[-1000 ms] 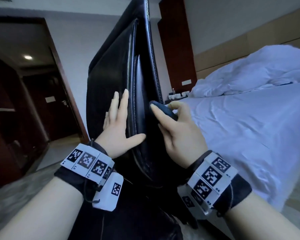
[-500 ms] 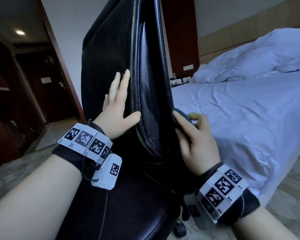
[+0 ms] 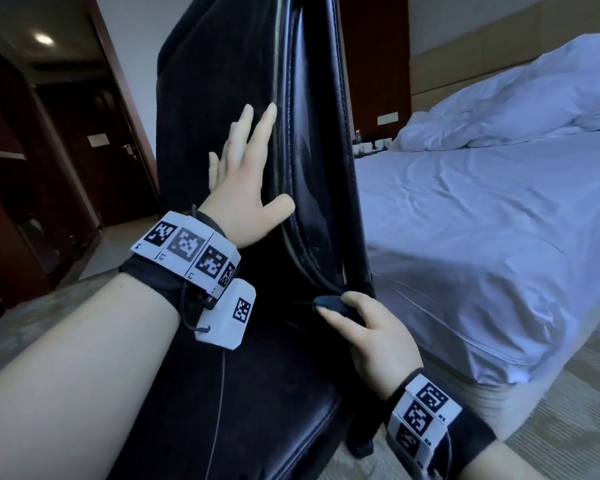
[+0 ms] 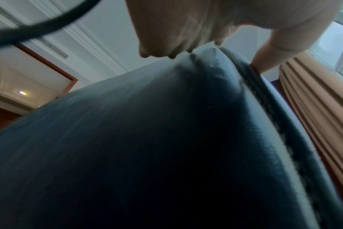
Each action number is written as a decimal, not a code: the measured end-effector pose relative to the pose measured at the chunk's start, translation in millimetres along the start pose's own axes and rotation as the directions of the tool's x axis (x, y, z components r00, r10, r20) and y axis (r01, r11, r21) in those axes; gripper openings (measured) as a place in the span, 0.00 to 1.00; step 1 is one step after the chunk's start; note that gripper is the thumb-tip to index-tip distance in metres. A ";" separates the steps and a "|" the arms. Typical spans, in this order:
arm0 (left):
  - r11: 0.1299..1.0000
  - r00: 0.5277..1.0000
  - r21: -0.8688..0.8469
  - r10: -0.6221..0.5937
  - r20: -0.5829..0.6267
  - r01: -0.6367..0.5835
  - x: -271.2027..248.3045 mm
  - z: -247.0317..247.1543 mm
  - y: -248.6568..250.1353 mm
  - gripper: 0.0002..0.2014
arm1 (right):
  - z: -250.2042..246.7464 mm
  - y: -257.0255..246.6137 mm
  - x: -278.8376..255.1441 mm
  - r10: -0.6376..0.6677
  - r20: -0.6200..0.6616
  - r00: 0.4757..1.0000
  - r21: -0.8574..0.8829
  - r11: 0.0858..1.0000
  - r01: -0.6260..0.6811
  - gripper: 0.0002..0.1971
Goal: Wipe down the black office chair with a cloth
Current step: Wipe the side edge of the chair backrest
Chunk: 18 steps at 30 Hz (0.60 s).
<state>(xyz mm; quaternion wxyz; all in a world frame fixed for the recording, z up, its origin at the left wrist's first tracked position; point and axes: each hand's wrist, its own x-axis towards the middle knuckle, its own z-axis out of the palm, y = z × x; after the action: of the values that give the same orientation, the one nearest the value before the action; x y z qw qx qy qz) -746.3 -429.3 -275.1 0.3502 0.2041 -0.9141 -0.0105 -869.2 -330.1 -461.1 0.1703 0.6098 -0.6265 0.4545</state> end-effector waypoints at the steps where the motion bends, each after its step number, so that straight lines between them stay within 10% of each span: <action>1: 1.000 1.000 -0.016 0.003 -0.015 -0.004 2.5 1.5 -0.3 0.46 | -4.5 0.2 1.4 0.003 -0.174 0.985 0.024 1.000 0.002 0.12; 4: 1.000 0.999 -0.030 -0.009 -0.035 0.008 2.7 8.2 2.6 0.45 | -18.0 -3.9 21.3 -0.073 -0.427 0.901 -0.004 0.997 0.079 0.20; 18: 1.000 0.998 -0.017 -0.004 -0.064 0.002 13.5 21.6 -1.5 0.37 | -10.7 21.5 25.1 0.144 -0.276 0.950 0.104 0.987 -0.119 0.25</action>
<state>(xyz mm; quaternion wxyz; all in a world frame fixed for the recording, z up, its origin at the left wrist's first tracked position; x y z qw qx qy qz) -768.8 -438.5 -283.1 0.3808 0.2027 -0.9021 -0.0122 -897.5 -340.5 -443.9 0.2007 0.5025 -0.6149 0.5737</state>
